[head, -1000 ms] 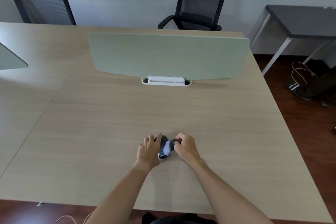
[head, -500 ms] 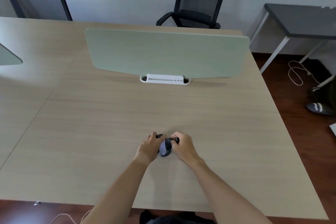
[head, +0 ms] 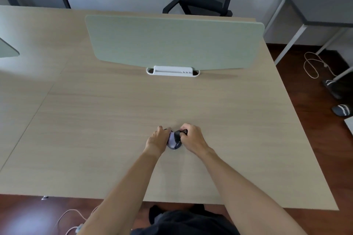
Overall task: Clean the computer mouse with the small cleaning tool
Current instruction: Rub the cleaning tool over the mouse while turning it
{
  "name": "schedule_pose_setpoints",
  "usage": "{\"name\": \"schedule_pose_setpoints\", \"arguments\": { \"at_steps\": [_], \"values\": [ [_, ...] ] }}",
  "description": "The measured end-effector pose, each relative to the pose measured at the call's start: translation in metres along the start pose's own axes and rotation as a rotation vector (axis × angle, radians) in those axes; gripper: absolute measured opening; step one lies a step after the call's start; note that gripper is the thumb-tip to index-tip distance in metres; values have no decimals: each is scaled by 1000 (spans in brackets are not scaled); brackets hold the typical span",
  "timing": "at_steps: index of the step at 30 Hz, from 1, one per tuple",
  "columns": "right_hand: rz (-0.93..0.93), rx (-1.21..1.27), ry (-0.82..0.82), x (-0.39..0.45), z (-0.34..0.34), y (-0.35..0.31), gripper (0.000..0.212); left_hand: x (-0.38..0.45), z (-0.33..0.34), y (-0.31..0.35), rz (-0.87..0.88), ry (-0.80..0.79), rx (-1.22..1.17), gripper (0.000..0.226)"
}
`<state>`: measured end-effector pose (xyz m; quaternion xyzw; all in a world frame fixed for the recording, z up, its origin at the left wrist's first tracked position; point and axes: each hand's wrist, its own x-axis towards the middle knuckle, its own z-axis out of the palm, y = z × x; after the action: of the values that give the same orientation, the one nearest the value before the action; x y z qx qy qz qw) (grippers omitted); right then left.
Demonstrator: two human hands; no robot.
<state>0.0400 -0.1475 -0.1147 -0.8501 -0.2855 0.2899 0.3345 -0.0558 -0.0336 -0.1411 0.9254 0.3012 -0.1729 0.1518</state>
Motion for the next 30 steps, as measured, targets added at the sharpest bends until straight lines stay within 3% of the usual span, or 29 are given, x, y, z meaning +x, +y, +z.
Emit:
{"name": "schedule_pose_setpoints", "arguments": {
  "at_steps": [3, 6, 10, 13, 18, 20, 24, 27, 30],
  "values": [
    [87, -120, 62, -5, -7, 9, 1, -1, 1, -1, -18, -8, -19, 43],
    [69, -111, 118, -8, -11, 16, 6, -2, 2, -2, -42, -5, -29, 43],
    [-59, -9, 9, -11, -3, 14, 9, -1, 0, 2, -67, -14, -45, 36],
    [-41, -41, -33, -13, 1, 15, 16, 0, -3, 3, -86, -38, -66, 37],
    [-73, -169, 173, -17, -3, 7, 10, -1, -4, 3, -100, -46, -110, 45],
    [-134, -140, 121, -14, -1, 0, 6, -2, -2, 4, -105, -30, -120, 42],
    [-138, -77, -65, -10, 4, -1, 19, -6, 0, 6, -138, 17, -152, 26],
    [-65, -125, 54, -6, -1, 9, 12, -10, 1, 4, -125, -23, -152, 42],
    [64, -160, 164, -2, -10, 13, 8, -10, 1, 3, -128, -10, -120, 37]
  ]
}}
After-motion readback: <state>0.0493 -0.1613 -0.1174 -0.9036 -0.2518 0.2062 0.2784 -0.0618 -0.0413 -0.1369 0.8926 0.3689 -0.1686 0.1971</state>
